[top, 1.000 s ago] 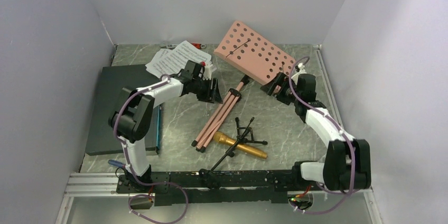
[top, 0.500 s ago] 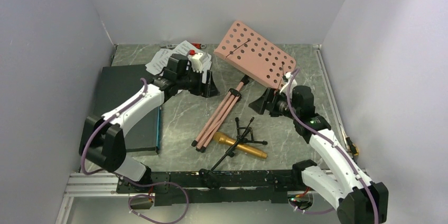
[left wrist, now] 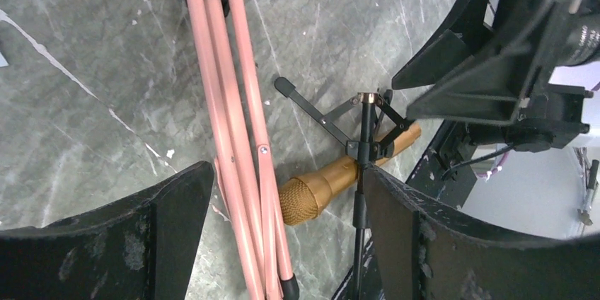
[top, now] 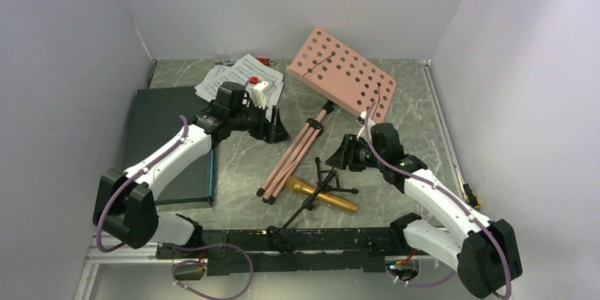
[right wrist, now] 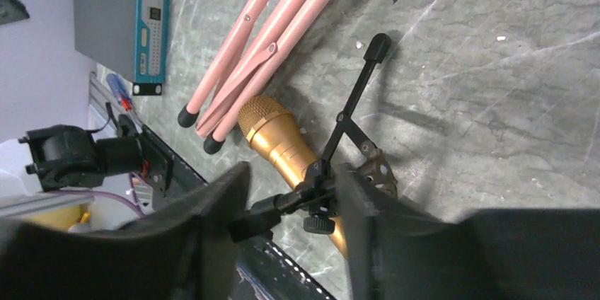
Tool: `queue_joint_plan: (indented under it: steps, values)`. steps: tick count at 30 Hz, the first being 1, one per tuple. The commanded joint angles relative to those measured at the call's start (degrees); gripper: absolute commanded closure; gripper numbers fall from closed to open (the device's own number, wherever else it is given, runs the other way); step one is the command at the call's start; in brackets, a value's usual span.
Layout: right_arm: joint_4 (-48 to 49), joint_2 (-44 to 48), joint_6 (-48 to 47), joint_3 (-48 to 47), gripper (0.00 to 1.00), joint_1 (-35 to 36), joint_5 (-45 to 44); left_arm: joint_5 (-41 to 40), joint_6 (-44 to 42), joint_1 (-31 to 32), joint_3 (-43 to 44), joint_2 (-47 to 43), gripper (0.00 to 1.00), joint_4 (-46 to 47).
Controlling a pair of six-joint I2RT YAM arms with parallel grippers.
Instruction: Set up the instrument practice props
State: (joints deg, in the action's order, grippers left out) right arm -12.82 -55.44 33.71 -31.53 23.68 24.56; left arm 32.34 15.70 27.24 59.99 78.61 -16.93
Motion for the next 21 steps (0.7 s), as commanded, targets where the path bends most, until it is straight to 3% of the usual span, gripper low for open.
queue_joint_plan:
  steps: [1,7,9,15,21]
  values:
    - [4.8,-2.6,1.3,-1.0,0.61,0.5,-0.8,3.5,-1.0,0.2,-1.3,-2.6,0.17,2.3]
    - [4.7,-6.6,0.7,-1.6,0.94,0.3,-2.9,3.2,-2.2,0.2,-1.0,-4.7,0.17,0.5]
    - [5.2,-7.4,1.1,-1.4,1.0,0.0,-2.6,2.4,-2.4,0.2,-0.9,-5.6,0.17,-0.3]
    - [8.7,-8.6,3.5,0.6,1.0,-3.7,2.1,-0.5,-0.9,0.2,-3.2,-9.2,0.16,1.2]
    - [15.4,-11.4,7.1,4.0,1.0,-13.9,13.6,-5.3,0.5,0.1,-5.3,-13.6,0.12,2.0]
